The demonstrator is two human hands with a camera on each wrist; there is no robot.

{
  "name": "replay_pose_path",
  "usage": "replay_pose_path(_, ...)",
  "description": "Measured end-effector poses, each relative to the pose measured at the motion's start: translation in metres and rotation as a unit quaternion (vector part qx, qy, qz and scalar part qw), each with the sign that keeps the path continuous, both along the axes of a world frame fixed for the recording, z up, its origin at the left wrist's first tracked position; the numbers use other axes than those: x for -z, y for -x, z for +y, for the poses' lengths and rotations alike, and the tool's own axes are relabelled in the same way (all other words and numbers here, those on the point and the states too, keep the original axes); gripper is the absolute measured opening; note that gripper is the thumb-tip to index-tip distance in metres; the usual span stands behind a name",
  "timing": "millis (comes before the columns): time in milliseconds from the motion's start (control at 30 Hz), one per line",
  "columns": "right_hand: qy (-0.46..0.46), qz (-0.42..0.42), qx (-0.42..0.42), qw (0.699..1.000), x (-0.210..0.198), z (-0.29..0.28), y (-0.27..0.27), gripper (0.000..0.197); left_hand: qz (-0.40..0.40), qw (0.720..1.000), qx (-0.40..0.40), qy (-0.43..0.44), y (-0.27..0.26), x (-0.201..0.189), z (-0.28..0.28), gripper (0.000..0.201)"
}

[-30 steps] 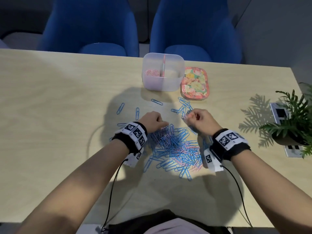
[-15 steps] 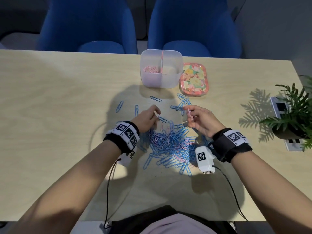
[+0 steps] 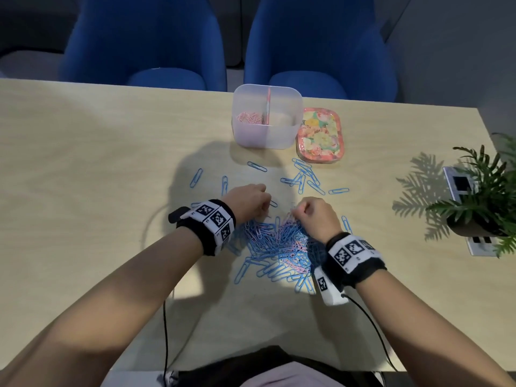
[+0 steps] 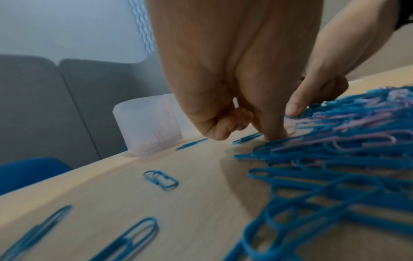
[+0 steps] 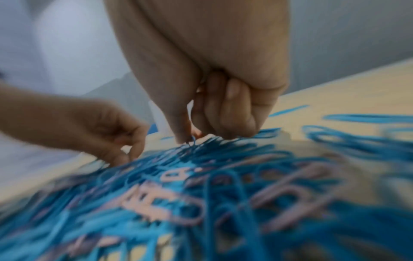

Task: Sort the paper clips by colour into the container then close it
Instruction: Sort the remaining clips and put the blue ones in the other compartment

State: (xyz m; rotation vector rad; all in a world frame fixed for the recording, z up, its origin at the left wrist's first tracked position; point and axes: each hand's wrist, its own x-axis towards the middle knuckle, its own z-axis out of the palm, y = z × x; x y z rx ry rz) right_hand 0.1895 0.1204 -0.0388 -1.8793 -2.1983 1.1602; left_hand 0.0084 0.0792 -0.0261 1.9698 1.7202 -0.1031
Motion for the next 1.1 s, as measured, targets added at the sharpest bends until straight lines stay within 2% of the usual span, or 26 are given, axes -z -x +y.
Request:
replay_pose_path(100,-0.036,0.015,0.057,0.998,-0.008,0.004,-0.02,0.013,-0.103,0.991,-0.078,-0.016,0.005,0.001,0.002,0.016)
replay_pose_path(167,-0.083,-0.02,0.07,0.994,-0.013,0.002,-0.025,0.018,-0.193,0.97,-0.145,-0.024,0.004,-0.002,0.003,0.015)
replay_pose_path(200,-0.109,-0.041,0.056,0.992,-0.015,0.0,-0.024,0.023,-0.236,0.956,-0.173,-0.017,0.001,-0.003,0.004,0.015)
replay_pose_path(267,-0.143,-0.055,0.005,0.988,-0.017,-0.006,-0.015,0.019,-0.299,0.933,-0.202,0.013,-0.009,-0.009,0.007,0.019)
replay_pose_path(367,-0.134,-0.076,-0.066,0.986,-0.019,-0.009,-0.001,0.015,-0.343,0.909,-0.221,0.091,-0.025,-0.018,0.009,0.027)
replay_pose_path(433,-0.127,-0.102,-0.081,0.983,-0.021,-0.006,0.003,0.016,-0.329,0.909,-0.225,0.12,-0.033,-0.021,0.011,0.025)
replay_pose_path(467,-0.127,-0.112,-0.087,0.982,-0.023,-0.005,0.004,0.015,-0.302,0.92,-0.22,0.118,-0.037,-0.021,0.012,0.021)
replay_pose_path(567,-0.101,-0.123,-0.074,0.984,-0.021,-0.004,0.005,0.019,-0.153,0.969,-0.179,0.079,-0.042,-0.009,0.011,0.024)
replay_pose_path(667,-0.03,-0.09,-0.011,0.995,-0.016,-0.001,0.002,0.016,-0.071,0.987,-0.126,0.068,-0.042,0.002,0.002,0.033)
replay_pose_path(800,0.042,-0.039,0.043,0.997,-0.008,0.004,-0.008,0.016,-0.047,0.993,-0.077,0.076,-0.04,0.004,-0.011,0.043)
replay_pose_path(967,0.072,0.121,0.145,0.979,0.001,0.006,-0.027,0.025,-0.06,0.989,-0.137,-0.014,-0.044,0.008,-0.01,0.036)
replay_pose_path(1033,0.059,0.136,0.157,0.976,0.004,0.008,-0.031,0.021,-0.043,0.988,-0.144,-0.043,-0.049,0.008,-0.004,0.032)
replay_pose_path(1100,0.036,0.109,0.125,0.985,0.004,0.008,-0.028,0.02,-0.026,0.989,-0.139,-0.042,-0.055,0.007,0.002,0.028)
